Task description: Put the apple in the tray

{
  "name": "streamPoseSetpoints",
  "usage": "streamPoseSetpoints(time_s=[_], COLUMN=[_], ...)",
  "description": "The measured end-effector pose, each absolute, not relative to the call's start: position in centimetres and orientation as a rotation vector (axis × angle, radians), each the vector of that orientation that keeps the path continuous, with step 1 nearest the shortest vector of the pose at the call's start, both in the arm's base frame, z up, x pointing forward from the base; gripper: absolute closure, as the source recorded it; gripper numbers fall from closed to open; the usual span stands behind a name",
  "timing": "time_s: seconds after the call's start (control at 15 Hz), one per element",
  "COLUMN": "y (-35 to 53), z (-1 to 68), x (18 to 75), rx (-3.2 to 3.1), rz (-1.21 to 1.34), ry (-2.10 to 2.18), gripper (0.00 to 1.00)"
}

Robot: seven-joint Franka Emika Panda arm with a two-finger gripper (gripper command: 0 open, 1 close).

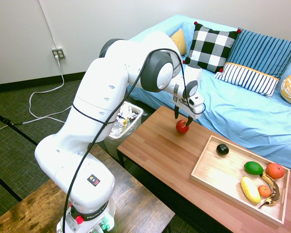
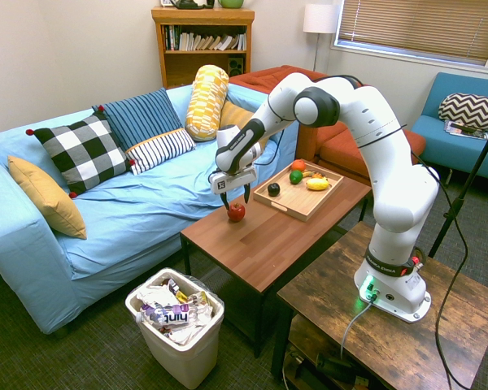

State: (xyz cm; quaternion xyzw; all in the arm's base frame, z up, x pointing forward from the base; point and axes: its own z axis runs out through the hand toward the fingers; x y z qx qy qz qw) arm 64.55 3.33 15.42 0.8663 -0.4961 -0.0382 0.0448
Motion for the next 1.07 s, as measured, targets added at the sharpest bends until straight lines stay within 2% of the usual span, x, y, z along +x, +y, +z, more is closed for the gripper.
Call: streamPoseSetpoints(time_s=[0.33,0.4,1.07], y=[2.9,2.9,2.6], z=[12.6,12.2,12.4], x=[64.7,64.9,65.3], rx=[2.634,2.638,2.646], rz=[-0.132,-0.125,-0.111], ry=[-1.518,-1.524,-1.56], gripper=[0.0,1.0,1.0])
